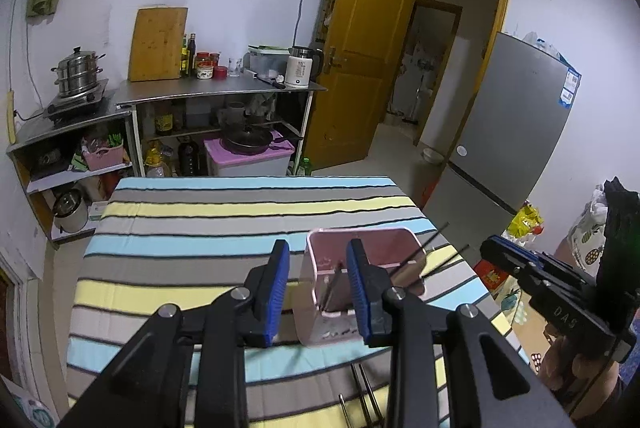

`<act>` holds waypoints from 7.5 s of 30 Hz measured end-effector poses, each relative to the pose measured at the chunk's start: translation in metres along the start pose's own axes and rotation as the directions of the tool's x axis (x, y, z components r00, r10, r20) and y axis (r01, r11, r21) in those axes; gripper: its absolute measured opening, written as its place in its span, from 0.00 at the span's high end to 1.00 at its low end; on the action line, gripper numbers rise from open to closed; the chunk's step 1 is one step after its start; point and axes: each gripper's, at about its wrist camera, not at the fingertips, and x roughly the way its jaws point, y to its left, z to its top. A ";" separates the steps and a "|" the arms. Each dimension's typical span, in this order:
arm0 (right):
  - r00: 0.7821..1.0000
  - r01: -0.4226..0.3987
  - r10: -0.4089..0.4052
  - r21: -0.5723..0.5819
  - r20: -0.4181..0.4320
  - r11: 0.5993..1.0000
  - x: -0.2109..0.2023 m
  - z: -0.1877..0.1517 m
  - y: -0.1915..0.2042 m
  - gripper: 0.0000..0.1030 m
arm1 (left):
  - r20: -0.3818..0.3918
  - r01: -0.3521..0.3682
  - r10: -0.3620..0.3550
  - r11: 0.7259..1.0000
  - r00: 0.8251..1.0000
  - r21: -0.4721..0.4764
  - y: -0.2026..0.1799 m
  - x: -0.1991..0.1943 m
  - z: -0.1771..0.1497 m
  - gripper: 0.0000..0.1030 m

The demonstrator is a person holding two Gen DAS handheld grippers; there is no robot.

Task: Organize utensils
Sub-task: 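Move both open tools back toward the metal chopsticks on the table, then grasp a metal chopstick with the left tool while the right tool grasps another metal chopstick, then lift the metal chopsticks with both tools and carry them over the pink basket, then lower the metal chopsticks into the pink basket and open both tools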

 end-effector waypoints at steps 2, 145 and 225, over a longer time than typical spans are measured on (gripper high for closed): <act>1.000 -0.009 0.009 0.001 0.001 1.000 -0.008 -0.007 0.001 0.89 | 0.000 0.000 0.000 1.000 1.000 -0.006 0.001 -0.006 -0.010 0.70; 0.990 0.007 -0.010 -0.023 -0.144 1.000 -0.009 -0.073 -0.015 0.96 | -0.189 0.038 -0.025 0.997 0.982 0.070 -0.045 0.010 -0.085 0.95; 0.999 -0.025 0.023 -0.059 -0.039 0.998 0.054 0.015 0.007 0.97 | -0.141 0.030 -0.019 0.997 0.990 0.076 -0.023 0.062 0.021 0.95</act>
